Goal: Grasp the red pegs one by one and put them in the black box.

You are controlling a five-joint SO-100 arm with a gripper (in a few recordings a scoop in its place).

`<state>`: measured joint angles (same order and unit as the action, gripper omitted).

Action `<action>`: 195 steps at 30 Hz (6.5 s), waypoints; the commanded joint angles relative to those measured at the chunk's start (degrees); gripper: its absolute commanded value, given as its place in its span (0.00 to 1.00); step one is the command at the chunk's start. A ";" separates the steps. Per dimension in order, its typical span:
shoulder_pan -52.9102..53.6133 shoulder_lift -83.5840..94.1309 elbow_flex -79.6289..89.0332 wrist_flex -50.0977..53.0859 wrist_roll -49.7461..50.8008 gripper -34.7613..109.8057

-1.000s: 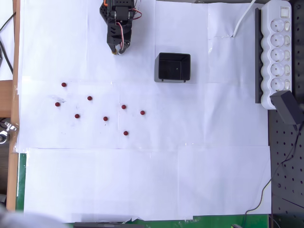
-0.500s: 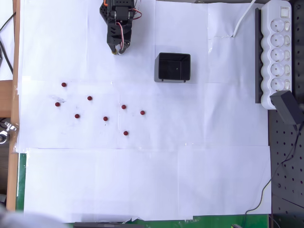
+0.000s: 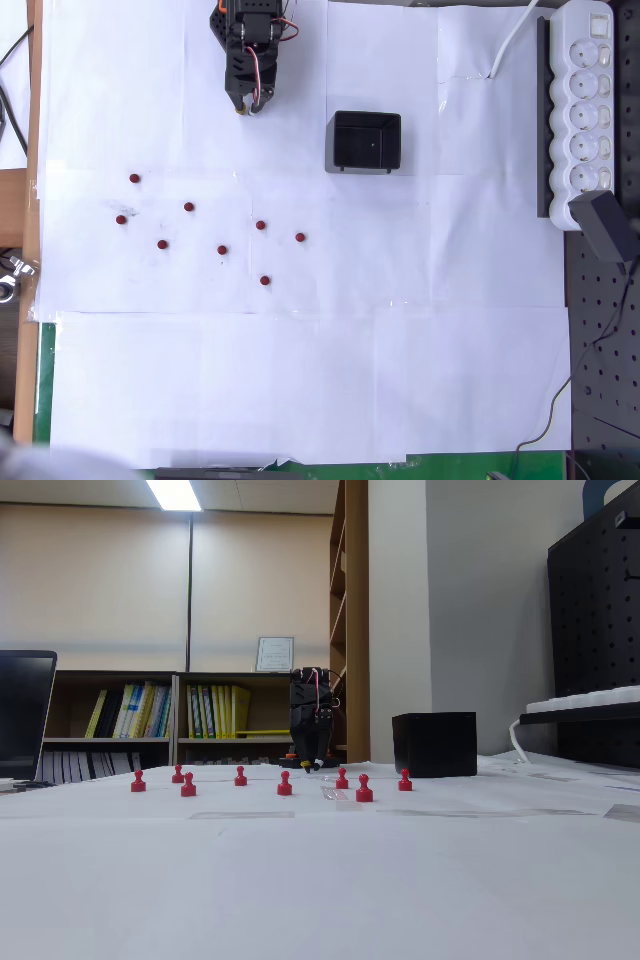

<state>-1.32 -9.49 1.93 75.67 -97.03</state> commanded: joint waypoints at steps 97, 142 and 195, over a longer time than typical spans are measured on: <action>-11.51 86.84 15.47 -100.02 8.88 0.34; -16.17 120.59 48.96 -111.71 10.11 0.35; -21.09 84.81 80.07 -26.98 -24.96 0.24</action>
<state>-19.78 84.64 69.79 29.18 -115.40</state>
